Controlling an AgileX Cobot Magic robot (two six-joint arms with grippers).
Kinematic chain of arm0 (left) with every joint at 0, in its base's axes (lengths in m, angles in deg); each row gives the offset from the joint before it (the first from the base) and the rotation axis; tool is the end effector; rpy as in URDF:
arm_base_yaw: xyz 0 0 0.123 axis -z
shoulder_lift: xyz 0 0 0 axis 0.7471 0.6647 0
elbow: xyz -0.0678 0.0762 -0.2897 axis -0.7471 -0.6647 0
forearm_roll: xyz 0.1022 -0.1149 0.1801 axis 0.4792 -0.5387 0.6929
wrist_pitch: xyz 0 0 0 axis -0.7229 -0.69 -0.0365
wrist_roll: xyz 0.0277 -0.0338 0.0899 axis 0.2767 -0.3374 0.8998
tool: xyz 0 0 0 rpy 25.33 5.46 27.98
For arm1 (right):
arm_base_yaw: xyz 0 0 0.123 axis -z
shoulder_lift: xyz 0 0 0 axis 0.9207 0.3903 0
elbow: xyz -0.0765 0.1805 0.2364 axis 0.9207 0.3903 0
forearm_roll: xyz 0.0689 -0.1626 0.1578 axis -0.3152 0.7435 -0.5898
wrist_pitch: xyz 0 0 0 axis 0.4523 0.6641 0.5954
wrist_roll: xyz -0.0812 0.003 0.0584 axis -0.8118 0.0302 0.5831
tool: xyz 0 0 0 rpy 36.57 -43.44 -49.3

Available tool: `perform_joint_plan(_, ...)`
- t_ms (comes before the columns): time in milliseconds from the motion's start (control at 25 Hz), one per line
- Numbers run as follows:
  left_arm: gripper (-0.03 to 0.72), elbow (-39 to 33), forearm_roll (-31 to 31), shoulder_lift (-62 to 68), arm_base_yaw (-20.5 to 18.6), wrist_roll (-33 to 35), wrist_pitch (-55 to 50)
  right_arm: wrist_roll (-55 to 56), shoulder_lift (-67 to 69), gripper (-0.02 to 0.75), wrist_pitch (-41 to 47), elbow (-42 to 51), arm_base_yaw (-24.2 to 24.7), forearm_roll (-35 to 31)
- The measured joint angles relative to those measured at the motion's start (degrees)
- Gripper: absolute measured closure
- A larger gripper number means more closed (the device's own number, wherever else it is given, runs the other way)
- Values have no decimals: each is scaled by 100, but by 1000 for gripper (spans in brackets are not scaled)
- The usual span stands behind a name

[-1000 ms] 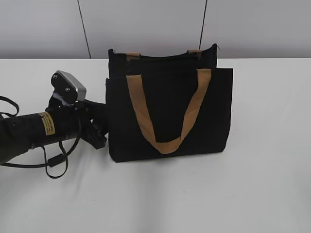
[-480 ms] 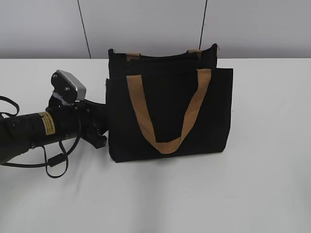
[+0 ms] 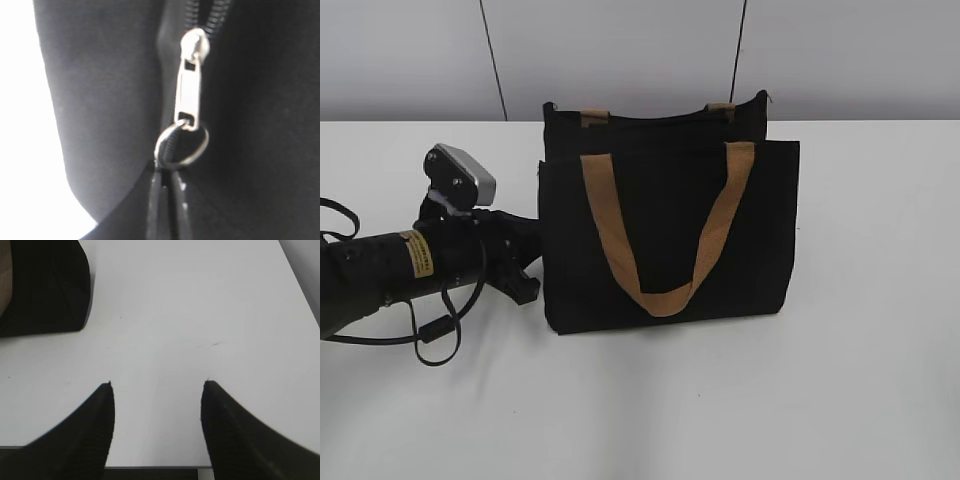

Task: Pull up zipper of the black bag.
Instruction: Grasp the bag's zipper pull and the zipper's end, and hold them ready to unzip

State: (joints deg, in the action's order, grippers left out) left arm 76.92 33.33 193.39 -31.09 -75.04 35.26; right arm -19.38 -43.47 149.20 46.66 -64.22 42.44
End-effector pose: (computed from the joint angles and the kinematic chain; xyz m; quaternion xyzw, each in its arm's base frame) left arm 0.3096 -0.1472 0.1291 0.3899 0.7199 -0.1968 0.5394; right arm -0.0329 0.0095 0.2576 -0.0146 0.8651 0.0125 0.5012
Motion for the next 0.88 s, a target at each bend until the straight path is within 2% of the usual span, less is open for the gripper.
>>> perform_joint_plan(320, 698, -32, -18, -303, 0, -113, -326, 0, 0, 304, 0, 0, 0, 0)
perform_joint_plan(560, 698, -260, -13, -1493, 0, -138, -1171, 0, 0, 304, 0, 0, 0, 0)
perform_joint_plan(880, 698, -356, -8, -2973, 0, -259, -1777, 0, 0, 304, 0, 0, 0, 0)
